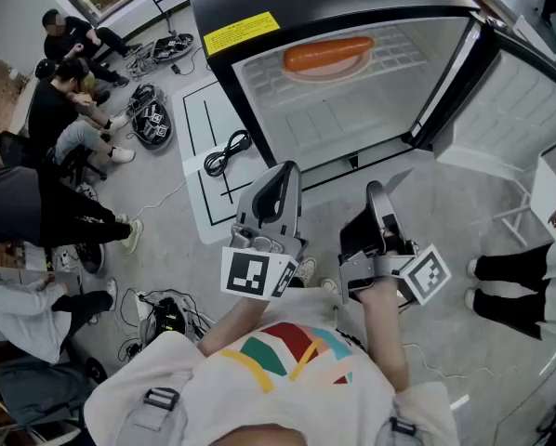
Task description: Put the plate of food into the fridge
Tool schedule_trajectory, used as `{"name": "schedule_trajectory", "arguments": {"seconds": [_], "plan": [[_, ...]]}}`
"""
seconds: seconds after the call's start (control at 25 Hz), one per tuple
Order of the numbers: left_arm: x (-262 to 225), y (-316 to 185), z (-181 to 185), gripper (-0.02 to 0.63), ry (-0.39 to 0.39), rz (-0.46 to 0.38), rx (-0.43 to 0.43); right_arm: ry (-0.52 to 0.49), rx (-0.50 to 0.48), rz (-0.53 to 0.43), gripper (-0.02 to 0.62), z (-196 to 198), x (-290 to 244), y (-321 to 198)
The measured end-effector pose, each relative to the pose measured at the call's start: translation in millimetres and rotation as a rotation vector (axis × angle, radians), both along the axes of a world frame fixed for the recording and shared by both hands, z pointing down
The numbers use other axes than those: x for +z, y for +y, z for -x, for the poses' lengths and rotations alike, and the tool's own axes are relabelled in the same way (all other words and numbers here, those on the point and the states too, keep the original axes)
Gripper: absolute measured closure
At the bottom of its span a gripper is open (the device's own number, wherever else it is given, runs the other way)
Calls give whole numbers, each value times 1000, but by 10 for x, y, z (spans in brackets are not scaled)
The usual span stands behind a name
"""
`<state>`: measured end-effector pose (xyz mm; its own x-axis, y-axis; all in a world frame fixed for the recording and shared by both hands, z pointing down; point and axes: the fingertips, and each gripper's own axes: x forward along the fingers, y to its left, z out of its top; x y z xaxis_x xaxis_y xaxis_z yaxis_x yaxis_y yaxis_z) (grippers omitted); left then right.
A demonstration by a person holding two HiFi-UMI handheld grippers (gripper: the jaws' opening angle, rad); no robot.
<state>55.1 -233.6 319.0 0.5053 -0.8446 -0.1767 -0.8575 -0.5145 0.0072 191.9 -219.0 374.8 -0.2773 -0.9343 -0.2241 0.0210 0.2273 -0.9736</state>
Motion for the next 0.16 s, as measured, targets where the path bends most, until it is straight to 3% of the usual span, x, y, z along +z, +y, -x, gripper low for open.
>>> {"name": "schedule_trajectory", "arguments": {"seconds": [0.16], "plan": [[3, 5, 1, 601, 0, 5, 5, 5, 3, -2, 597, -2, -7, 13]]}}
